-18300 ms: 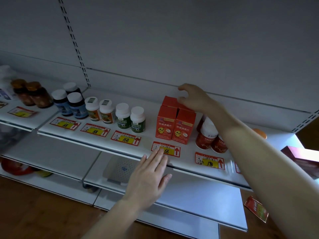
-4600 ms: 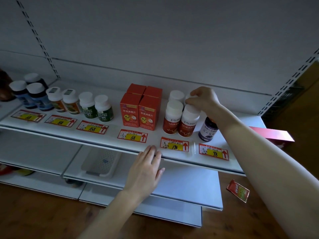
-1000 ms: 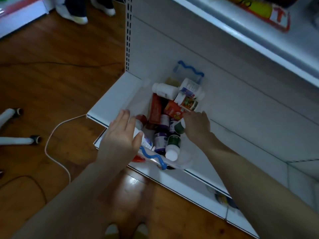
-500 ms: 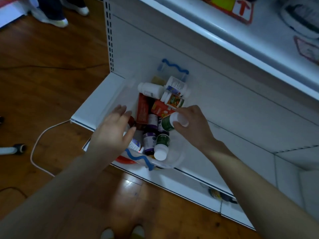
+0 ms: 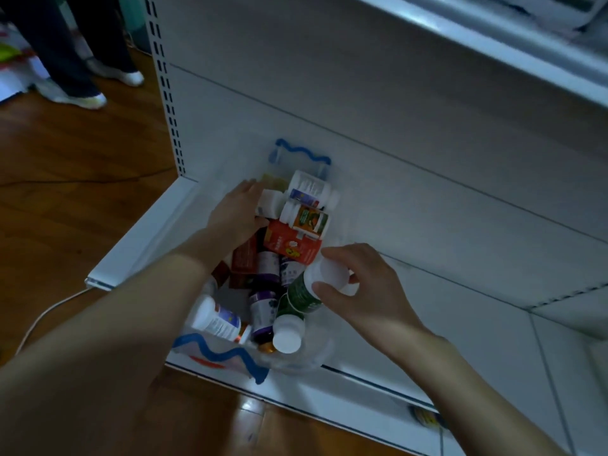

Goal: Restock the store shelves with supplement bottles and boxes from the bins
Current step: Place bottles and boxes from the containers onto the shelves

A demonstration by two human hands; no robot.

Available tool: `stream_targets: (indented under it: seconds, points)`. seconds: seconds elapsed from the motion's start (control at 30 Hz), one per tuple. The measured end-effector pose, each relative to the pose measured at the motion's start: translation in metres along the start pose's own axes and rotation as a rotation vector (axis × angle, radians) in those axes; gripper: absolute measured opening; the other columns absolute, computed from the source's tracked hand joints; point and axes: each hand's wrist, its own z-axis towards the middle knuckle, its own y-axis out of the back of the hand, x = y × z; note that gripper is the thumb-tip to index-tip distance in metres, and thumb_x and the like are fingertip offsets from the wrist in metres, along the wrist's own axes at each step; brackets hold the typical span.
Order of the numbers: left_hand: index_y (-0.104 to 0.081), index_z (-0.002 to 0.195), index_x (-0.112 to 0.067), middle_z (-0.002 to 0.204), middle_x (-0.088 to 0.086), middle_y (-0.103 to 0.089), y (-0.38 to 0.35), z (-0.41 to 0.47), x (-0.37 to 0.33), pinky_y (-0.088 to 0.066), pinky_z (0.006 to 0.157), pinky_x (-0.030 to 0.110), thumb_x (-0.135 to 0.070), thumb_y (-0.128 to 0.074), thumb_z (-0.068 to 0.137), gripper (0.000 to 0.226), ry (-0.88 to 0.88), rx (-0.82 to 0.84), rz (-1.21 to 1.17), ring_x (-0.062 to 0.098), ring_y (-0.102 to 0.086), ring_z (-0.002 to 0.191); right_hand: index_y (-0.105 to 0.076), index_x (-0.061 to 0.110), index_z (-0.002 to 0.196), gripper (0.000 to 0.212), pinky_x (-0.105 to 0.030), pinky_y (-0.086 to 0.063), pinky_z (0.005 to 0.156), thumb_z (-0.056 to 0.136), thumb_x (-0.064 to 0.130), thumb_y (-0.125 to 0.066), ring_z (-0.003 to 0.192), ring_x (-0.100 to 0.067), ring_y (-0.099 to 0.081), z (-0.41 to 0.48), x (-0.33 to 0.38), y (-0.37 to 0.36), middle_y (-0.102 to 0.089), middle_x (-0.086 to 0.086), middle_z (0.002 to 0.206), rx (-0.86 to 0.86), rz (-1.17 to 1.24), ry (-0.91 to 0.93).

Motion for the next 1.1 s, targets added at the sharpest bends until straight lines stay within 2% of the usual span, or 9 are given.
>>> stream_targets:
  seconds: [0.1,0.17,0.37,0.5,0.6,0.67,0.77,0.93,1.1]
  points:
    - [-0.020,0.147,-0.009,0.155,0.007,-0.018,-0.006,0.008,0.003,-0.012,0.111,0.027,-0.018,-0.060,0.089,0.071,-0.009,0.038,0.026,0.019,-0.013,0.143,-0.058,0.021,0.120,0.041,0.000,-0.031,0.078,0.080,0.020,-0.069,0.095,0.004,-0.042,0.001,-0.003,-0.002,-0.045,0.011,0.109,-0.011,-0.002,0.017]
    - [-0.030,0.144,-0.010,0.150,0.010,-0.030,-0.009,0.008,0.003,-0.022,0.107,0.030,-0.016,-0.061,0.088,0.064,-0.003,0.003,0.005,0.024,-0.025,0.138,-0.057,0.021,0.120,0.041,-0.001,-0.032,0.078,0.080,0.020,-0.069,0.094,0.004,-0.041,0.000,-0.003,-0.003,-0.045,0.011,0.109,-0.012,-0.001,0.029]
    - [-0.046,0.136,-0.017,0.116,0.020,-0.045,-0.007,0.002,0.003,-0.034,0.089,0.040,-0.023,-0.071,0.079,0.062,-0.057,-0.122,0.246,0.036,-0.039,0.108,-0.056,0.021,0.120,0.040,0.000,-0.030,0.076,0.081,0.020,-0.067,0.093,0.003,-0.039,0.000,-0.005,-0.005,-0.042,0.010,0.109,0.013,-0.017,0.045]
    - [-0.047,0.130,-0.007,0.128,0.019,-0.043,-0.006,-0.007,-0.004,-0.035,0.093,0.038,-0.019,-0.073,0.077,0.060,0.000,-0.104,0.051,0.034,-0.040,0.117,-0.057,0.020,0.119,0.039,-0.003,-0.032,0.077,0.081,0.020,-0.067,0.092,0.004,-0.038,-0.001,-0.003,-0.007,-0.044,0.008,0.109,0.007,0.001,0.037]
    - [-0.047,0.118,0.002,0.121,0.019,-0.049,0.002,-0.017,-0.018,-0.036,0.078,0.031,-0.019,-0.072,0.077,0.052,0.068,-0.108,-0.122,0.032,-0.049,0.109,-0.057,0.020,0.118,0.039,-0.012,-0.035,0.083,0.081,0.019,-0.067,0.096,-0.002,-0.042,-0.005,0.000,-0.007,-0.046,0.006,0.110,-0.016,0.043,-0.004]
    - [-0.048,0.113,0.002,0.116,0.018,-0.054,0.011,-0.031,-0.026,-0.033,0.071,0.025,-0.023,-0.073,0.076,0.051,0.090,-0.140,-0.199,0.031,-0.053,0.105,-0.058,0.021,0.118,0.039,-0.007,-0.035,0.080,0.080,0.019,-0.068,0.096,-0.001,-0.043,-0.009,0.004,-0.006,-0.046,0.009,0.108,-0.054,0.057,-0.026]
    - [-0.050,0.113,0.000,0.115,0.014,-0.057,0.023,-0.060,-0.040,-0.029,0.066,0.016,-0.029,-0.075,0.075,0.055,0.105,-0.201,-0.298,0.026,-0.054,0.105,-0.061,0.018,0.114,0.039,-0.002,-0.035,0.077,0.076,0.016,-0.072,0.093,-0.001,-0.046,-0.021,0.014,-0.003,-0.047,0.010,0.102,-0.154,0.089,-0.058]
    - [-0.050,0.118,-0.006,0.108,0.002,-0.057,0.054,-0.115,-0.070,-0.030,0.066,0.009,-0.027,-0.079,0.071,0.059,0.200,-0.308,-0.499,0.019,-0.055,0.100,-0.064,0.010,0.109,0.037,-0.019,-0.042,0.079,0.074,0.011,-0.074,0.094,-0.011,-0.050,-0.049,0.042,0.012,-0.045,0.019,0.091,-0.243,0.073,-0.031]
    - [-0.053,0.116,-0.023,0.098,-0.012,-0.053,0.091,-0.186,-0.090,-0.040,0.074,0.018,-0.029,-0.075,0.074,0.047,0.228,-0.303,-0.613,0.007,-0.049,0.092,-0.060,0.010,0.113,0.037,-0.022,-0.041,0.080,0.078,0.015,-0.071,0.092,-0.011,-0.048,-0.088,0.070,0.031,-0.046,0.011,0.094,-0.171,0.078,-0.093]
